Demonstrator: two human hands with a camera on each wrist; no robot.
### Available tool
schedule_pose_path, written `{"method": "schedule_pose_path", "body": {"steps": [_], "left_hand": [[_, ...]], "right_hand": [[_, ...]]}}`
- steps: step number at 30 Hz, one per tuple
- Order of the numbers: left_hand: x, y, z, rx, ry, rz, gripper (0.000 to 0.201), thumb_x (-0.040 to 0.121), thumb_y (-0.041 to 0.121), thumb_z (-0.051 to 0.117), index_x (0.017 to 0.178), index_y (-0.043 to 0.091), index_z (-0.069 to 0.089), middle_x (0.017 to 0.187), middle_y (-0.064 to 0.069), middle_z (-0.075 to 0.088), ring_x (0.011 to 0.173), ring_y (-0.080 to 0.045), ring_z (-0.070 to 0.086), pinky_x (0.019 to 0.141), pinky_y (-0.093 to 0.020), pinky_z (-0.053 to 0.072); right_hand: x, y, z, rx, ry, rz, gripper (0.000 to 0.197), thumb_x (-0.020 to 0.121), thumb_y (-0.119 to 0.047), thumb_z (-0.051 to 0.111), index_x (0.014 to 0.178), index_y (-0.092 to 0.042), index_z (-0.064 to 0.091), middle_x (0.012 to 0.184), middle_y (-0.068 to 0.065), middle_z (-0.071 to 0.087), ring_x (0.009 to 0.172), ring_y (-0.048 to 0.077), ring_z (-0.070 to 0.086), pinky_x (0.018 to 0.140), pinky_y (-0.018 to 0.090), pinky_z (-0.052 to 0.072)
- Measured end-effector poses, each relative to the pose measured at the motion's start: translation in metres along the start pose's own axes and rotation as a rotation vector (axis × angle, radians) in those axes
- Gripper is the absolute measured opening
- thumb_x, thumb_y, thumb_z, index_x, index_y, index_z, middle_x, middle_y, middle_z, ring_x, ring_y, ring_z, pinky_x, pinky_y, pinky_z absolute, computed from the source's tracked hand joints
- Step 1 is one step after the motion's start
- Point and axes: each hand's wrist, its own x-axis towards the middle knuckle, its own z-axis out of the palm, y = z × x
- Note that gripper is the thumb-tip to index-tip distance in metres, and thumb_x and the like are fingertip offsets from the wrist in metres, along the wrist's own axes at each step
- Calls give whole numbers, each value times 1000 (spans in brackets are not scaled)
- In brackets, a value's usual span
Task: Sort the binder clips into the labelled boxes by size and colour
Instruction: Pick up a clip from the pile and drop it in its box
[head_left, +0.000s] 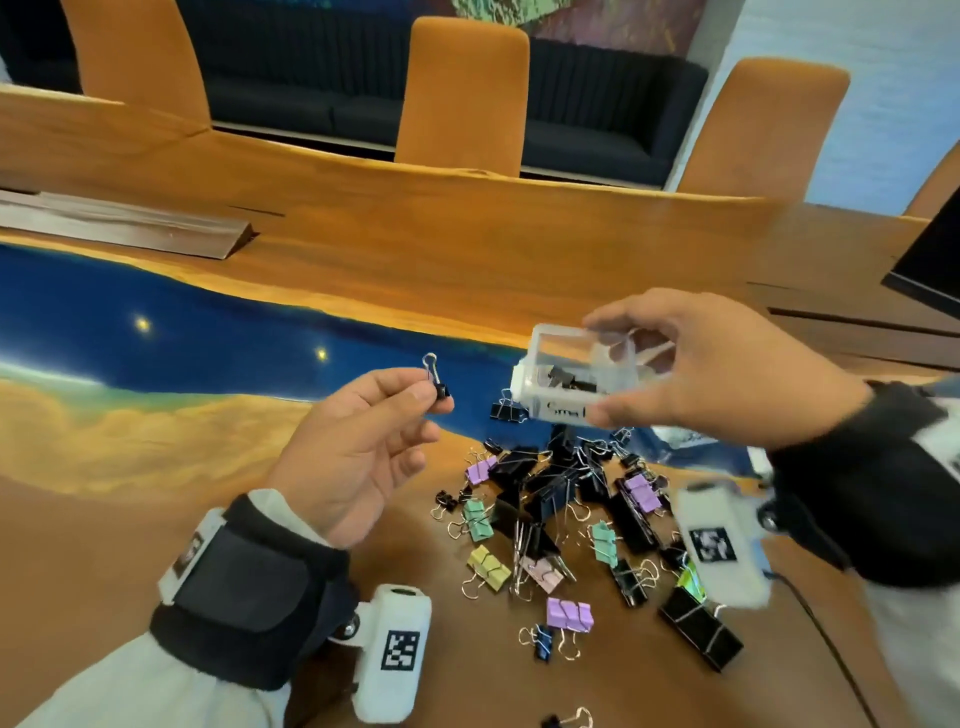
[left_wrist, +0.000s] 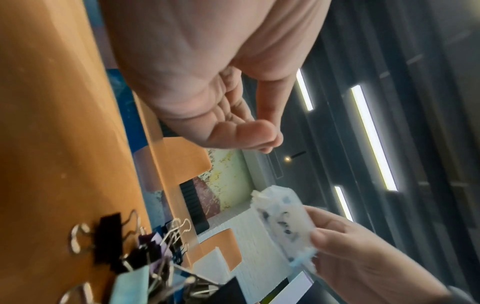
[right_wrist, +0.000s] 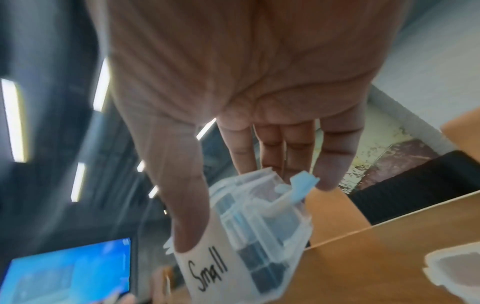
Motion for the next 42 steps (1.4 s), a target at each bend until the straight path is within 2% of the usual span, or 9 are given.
{"method": "schedule_pose_path", "body": {"steps": [5, 10, 15, 18, 22, 27, 30, 35, 42], "left_hand": [[-34, 15, 36, 528, -210, 208, 13, 72, 21, 87, 77, 25, 75, 73, -1, 70, 60, -8, 59, 53, -18, 47], [-61, 8, 61, 1170, -376, 406, 10, 78, 36, 82, 83, 40, 74, 87, 10, 62, 66, -2, 53, 64, -11, 39], [-62, 3, 63, 1081, -296, 434, 13, 78, 49, 80, 89, 43, 75, 84, 11, 61, 74, -10, 57, 66, -15, 43], [-62, 8, 57, 990, -227, 411, 6, 83, 39, 76, 87, 34, 77, 81, 7, 69, 73, -15, 60, 64, -17, 46], [-61, 9, 48, 963, -243, 318, 5, 85, 28, 75, 88, 30, 78, 82, 2, 73, 77, -21, 62, 63, -15, 45], [-62, 3, 46, 986, -300, 231, 13, 78, 42, 72, 89, 38, 77, 86, 2, 74, 81, -21, 65, 70, -24, 51], [-63, -1, 46, 989, -311, 202, 18, 75, 45, 71, 90, 37, 77, 86, 1, 74, 77, -19, 64, 69, -23, 51], [-64, -6, 45, 1074, -312, 185, 10, 83, 19, 80, 85, 29, 78, 75, 7, 70, 61, -3, 55, 59, -12, 46], [-63, -19, 49, 1346, -435, 95, 10, 84, 27, 80, 87, 33, 73, 77, 19, 68, 63, -5, 56, 65, -23, 51]], "right_hand": [[-68, -3, 24, 149, -27, -20, 99, 54, -63, 83, 143, -47, 42, 120, -33, 56, 113, -15, 50, 93, 10, 42], [-92, -2, 44, 167, -68, -38, 101, 59, -65, 82, 146, -53, 31, 125, -36, 49, 119, -15, 43, 99, 13, 40], [-106, 7, 50, 191, -56, -50, 94, 64, -61, 83, 145, -51, 35, 126, -35, 48, 119, -14, 45, 98, 11, 41], [-117, 28, 41, 183, -57, -6, 84, 70, -53, 82, 142, -51, 39, 127, -35, 47, 121, -13, 46, 101, 14, 41], [-128, 69, 10, 89, -27, 121, 73, 69, -40, 80, 134, -53, 47, 124, -33, 49, 117, -9, 51, 101, 15, 42], [-124, 129, -12, -86, -73, 332, 69, 71, -23, 80, 130, -46, 52, 127, -20, 52, 111, 1, 54, 99, 25, 45], [-119, 159, -4, -175, -139, 433, 69, 69, -28, 81, 129, -46, 51, 123, -16, 54, 104, 6, 56, 90, 25, 47], [-119, 185, 9, -206, -167, 502, 82, 62, -42, 87, 132, -52, 46, 129, -13, 58, 107, 9, 58, 93, 33, 52], [-129, 156, -18, -45, 83, 370, 66, 67, -50, 80, 127, -51, 51, 119, -24, 59, 110, 3, 59, 98, 38, 49]]}}
